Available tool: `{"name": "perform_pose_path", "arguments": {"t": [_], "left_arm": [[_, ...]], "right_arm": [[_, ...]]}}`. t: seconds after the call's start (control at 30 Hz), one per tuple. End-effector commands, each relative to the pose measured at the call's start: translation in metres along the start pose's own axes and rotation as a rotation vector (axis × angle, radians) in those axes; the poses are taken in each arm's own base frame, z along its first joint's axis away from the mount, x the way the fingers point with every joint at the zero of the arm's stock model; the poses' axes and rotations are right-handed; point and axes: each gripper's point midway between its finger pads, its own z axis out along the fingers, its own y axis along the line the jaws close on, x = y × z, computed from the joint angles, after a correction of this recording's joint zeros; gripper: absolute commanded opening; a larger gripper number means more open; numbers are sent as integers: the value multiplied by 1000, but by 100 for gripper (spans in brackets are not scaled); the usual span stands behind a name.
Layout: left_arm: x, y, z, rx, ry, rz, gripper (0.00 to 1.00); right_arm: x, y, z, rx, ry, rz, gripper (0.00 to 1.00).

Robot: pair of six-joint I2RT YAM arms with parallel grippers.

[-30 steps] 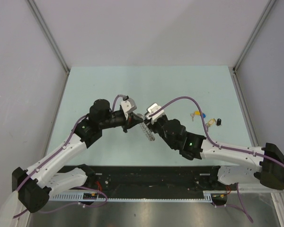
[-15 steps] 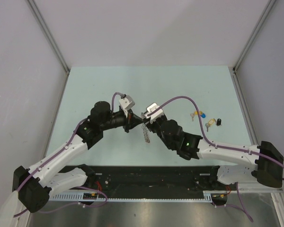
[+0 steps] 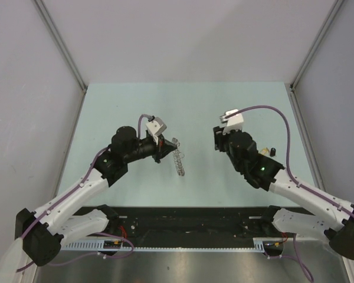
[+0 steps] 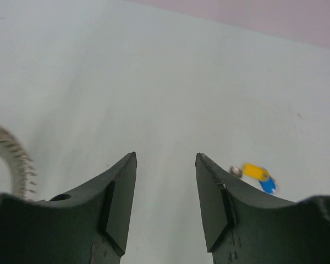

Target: Put the keys on the keyring

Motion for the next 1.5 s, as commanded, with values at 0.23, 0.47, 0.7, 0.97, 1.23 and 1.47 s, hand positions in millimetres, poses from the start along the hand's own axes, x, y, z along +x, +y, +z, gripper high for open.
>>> {"name": "perform_pose_path", "arguments": {"t": [0.23,0.47,0.7,0.97,1.23,1.47], "left_arm": [[-39,-1,-34,-71,-61,147,0],[-25,8,-49,-143,-33,194,0],[-21,16,-54,-196,-20,238,1],[-21,13,-54,-191,-21,255,0],[-21,10,-54,-179,-26,262,0],[-22,7,-54,-173,-29,264,1]], "right_arm": [[88,-137,-12,272,396,281,52],[127,-165,28,279,477,444,45],[165,-165,87,286,484,570,36],[198,-167,118,331,521,616,34],[203,-170,126,343,513,603,29],[209,-171,125,365,532,596,24]]}}
